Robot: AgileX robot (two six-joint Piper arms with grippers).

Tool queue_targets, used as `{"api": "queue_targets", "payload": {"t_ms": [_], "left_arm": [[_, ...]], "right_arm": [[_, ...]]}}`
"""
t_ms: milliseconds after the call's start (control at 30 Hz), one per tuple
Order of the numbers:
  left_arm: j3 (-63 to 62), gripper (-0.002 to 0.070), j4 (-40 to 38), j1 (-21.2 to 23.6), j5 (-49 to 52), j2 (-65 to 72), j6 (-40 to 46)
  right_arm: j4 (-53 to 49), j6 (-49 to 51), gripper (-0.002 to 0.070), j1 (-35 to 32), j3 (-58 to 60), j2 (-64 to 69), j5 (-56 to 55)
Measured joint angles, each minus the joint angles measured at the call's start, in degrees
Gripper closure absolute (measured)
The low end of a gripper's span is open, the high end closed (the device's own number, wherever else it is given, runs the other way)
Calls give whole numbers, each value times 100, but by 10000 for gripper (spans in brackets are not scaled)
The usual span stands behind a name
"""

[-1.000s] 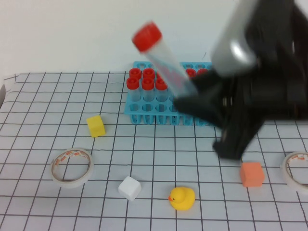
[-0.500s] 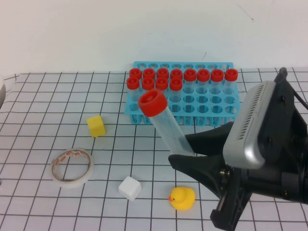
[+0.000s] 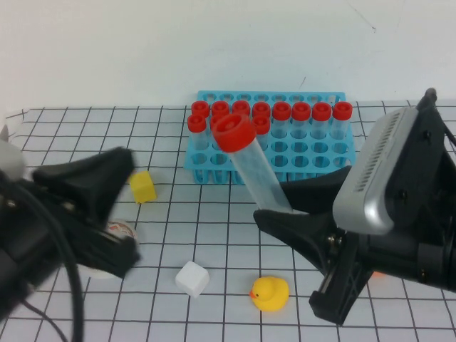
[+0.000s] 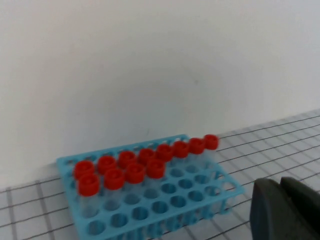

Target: Place the test tubes

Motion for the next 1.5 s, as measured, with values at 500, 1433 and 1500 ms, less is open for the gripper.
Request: {"api": "queue_targets", "payload": {"t_ms": [500, 1433, 1500], "left_arm": [[-9, 590, -53, -2293, -1692, 110, -88], [-35, 391, -505, -2328, -1685, 110, -486], [-35, 414, -386, -2332, -1663, 110, -551]], "right_arm": [[588, -22, 441, 0, 0, 0, -99], [1960, -2469, 441, 0, 0, 0, 1419], [1960, -2508, 441, 0, 0, 0, 1395]]}}
